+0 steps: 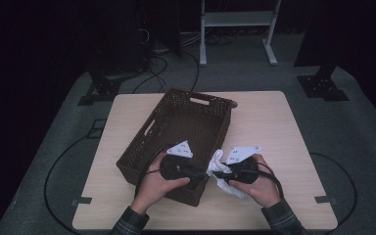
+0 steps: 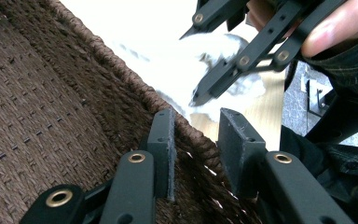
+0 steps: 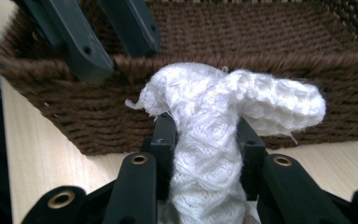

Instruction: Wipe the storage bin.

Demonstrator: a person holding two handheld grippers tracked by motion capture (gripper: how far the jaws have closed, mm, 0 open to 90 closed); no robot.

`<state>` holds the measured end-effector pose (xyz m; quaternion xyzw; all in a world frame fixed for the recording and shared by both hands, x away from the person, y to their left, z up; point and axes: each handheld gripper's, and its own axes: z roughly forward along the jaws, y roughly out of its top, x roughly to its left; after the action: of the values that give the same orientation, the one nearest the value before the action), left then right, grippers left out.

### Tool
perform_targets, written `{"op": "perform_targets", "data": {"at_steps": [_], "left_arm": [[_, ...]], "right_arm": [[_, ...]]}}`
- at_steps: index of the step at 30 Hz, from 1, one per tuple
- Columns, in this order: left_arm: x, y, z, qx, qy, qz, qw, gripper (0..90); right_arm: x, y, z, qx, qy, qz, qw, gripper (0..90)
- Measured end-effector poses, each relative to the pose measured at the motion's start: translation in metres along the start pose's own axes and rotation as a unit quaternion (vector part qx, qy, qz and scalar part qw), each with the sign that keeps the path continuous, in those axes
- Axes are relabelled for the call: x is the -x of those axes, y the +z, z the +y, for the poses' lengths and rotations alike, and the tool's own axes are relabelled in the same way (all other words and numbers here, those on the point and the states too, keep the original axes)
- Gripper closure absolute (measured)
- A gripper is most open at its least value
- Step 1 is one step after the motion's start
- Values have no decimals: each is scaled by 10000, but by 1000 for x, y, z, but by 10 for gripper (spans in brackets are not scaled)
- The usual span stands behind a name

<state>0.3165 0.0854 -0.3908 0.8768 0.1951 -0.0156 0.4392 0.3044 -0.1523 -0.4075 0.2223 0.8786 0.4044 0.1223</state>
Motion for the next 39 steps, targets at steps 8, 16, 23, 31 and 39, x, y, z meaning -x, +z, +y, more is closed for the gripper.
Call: {"op": "perform_targets", "data": {"at_steps": [8,16,23,31,39], "left_arm": [[0,0,0,-8,10,8,10000,659],[0,0,0,-14,14,9,10000,658],[1,0,1,-26,20,29,10000,658],[0,0,1,-20,27,26,10000,658],[1,0,1,-53,57,42,10000,658]], "right_arm": [[-2,-5,3,101,-21,96,9999,669],[-10,13,1,-61,-82,246,9996,670],[-12,22,-3,-230,-86,278,9993,671],[-17,40,-11,-531,-74,380,9978,670],[-18,51,-20,-728,-36,411,9965,670]]}}
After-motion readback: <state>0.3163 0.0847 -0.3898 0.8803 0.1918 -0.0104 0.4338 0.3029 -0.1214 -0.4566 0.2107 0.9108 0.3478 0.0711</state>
